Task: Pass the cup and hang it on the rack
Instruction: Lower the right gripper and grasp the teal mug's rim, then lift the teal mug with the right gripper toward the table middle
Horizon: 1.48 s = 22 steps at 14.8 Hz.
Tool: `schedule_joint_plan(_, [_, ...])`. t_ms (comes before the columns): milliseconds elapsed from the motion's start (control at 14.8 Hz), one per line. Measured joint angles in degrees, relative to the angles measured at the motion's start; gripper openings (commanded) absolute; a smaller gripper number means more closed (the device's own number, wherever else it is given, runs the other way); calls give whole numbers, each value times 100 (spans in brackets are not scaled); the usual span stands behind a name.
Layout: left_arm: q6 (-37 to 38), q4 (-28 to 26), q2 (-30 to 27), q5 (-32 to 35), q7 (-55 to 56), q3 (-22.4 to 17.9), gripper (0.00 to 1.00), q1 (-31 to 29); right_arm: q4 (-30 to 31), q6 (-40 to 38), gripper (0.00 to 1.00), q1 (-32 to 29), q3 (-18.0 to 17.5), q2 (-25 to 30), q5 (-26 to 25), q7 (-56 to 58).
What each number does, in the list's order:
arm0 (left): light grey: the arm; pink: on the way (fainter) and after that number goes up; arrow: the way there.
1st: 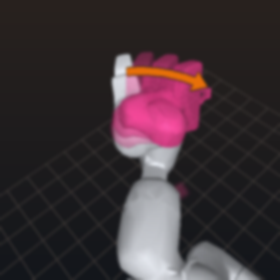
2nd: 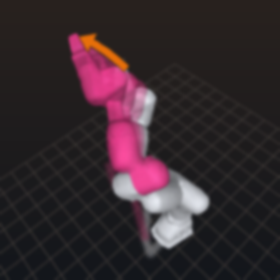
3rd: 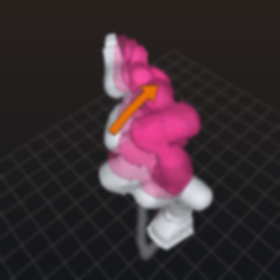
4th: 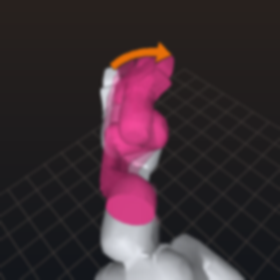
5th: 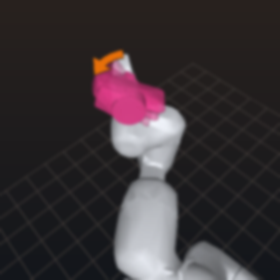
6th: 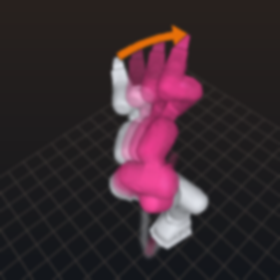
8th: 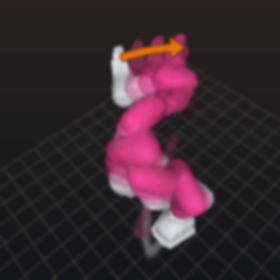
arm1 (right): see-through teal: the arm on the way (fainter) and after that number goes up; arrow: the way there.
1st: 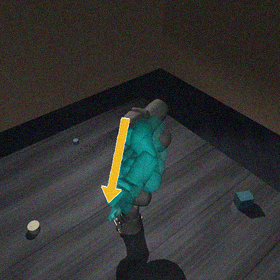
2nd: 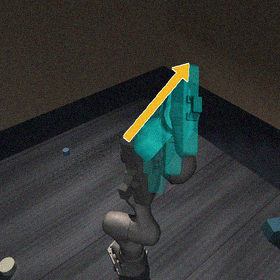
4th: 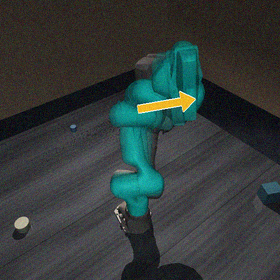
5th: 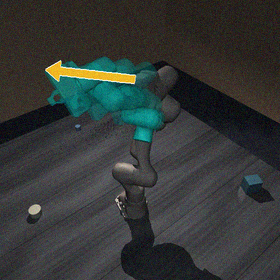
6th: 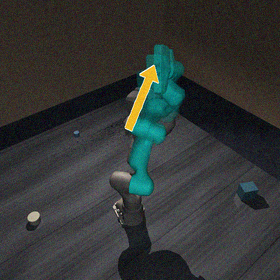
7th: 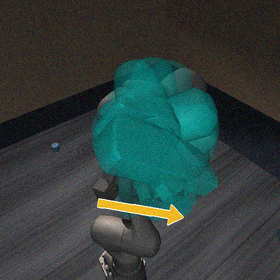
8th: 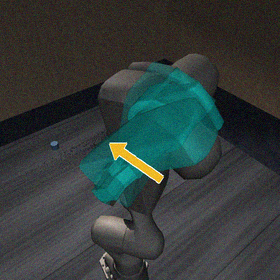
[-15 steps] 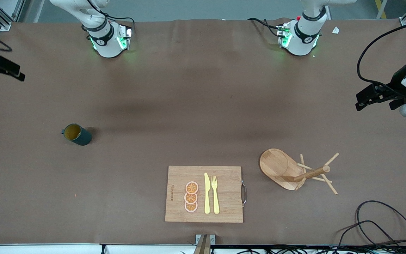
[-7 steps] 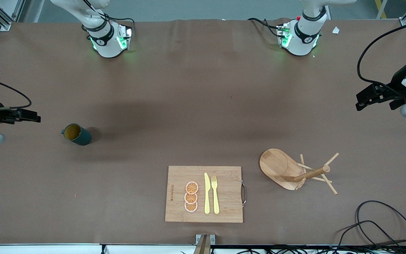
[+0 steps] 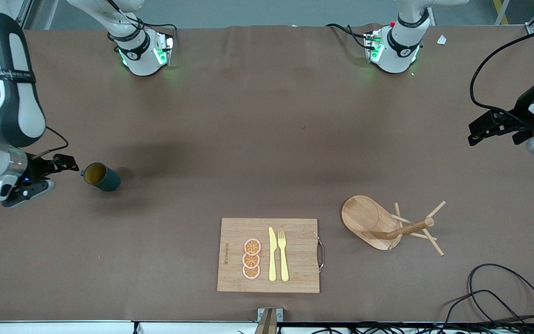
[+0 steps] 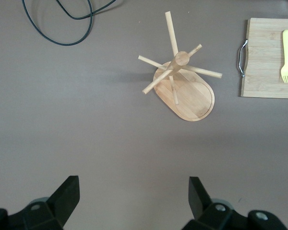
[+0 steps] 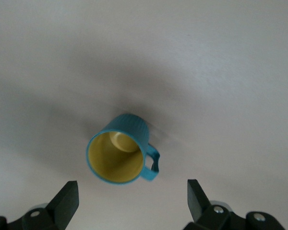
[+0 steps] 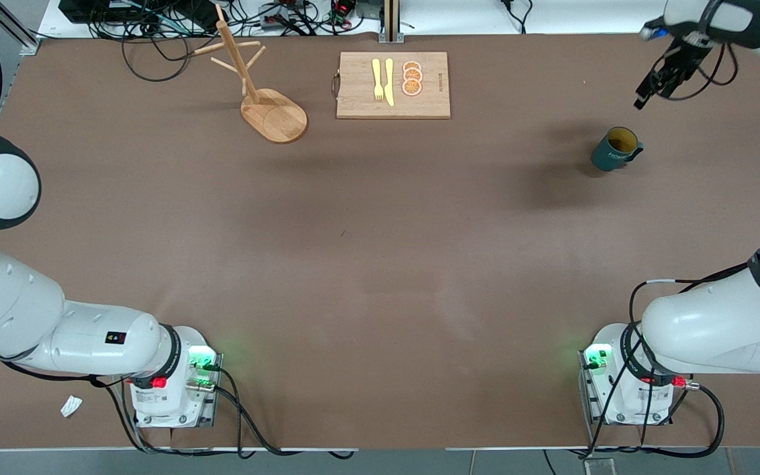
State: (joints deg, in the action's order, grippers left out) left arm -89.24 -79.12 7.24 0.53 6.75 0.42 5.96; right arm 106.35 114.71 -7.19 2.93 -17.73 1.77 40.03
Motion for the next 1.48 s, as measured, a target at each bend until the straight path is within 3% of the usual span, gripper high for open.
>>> schedule_joint_plan(337, [0,0,0,0,0,0,100,0,623,1050,100,0,-9,-256,39,479])
schedule_joint_plan(472, [0,0,0,0,0,0,100,0,915,1468,92,0,-11,-270,39,546])
schedule_joint_plan(539, [0,0,0,0,0,0,100,0,1020,1591,85,0,-11,-282,39,611])
schedule_joint_plan(607, [0,0,0,0,-1,0,100,1,1085,1645,70,0,-9,-314,39,677])
schedule_joint_plan(809, [0,0,0,0,-1,0,100,2,1139,1758,14,-30,-3,-482,41,720])
schedule_joint_plan(876, [0,0,0,0,-1,0,100,2,1139,1780,3,-41,-3,-526,43,742])
schedule_joint_plan(1483, [0,0,0,0,-2,0,100,2,1123,1781,0,-31,-56,-547,51,840])
